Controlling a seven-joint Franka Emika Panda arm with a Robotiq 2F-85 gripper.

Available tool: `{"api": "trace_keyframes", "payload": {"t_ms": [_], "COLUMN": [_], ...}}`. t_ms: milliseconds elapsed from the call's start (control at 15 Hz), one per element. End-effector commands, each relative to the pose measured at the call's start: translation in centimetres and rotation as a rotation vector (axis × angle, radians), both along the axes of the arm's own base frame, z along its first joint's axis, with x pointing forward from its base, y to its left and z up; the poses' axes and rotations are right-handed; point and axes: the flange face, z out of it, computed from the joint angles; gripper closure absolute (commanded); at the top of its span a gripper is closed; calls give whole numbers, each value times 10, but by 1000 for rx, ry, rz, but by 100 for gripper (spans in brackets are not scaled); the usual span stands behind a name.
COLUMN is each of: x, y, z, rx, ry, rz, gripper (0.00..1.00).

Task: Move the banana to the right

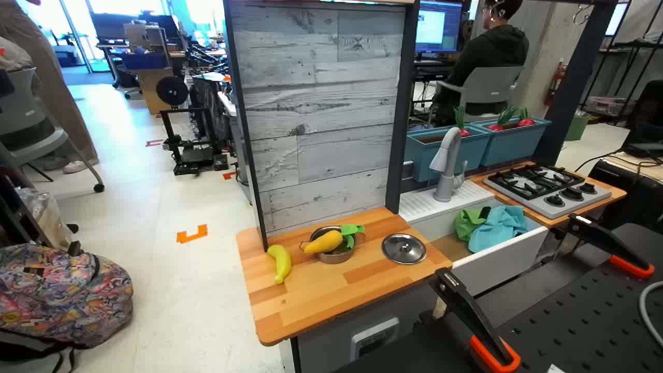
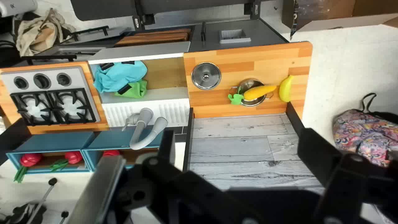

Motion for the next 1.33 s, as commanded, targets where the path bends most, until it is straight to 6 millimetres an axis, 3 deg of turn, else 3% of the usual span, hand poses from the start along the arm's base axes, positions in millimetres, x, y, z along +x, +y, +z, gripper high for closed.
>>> {"api": "trace_keyframes", "payload": {"t_ms": [0, 1067, 1267], "x": [0, 0, 14], "y": [0, 0, -15], "z": [1, 1, -6], "rx": [0, 0, 55], "ry": [0, -1, -26], "rz": [0, 0, 1], "gripper": [0, 0, 0]}}
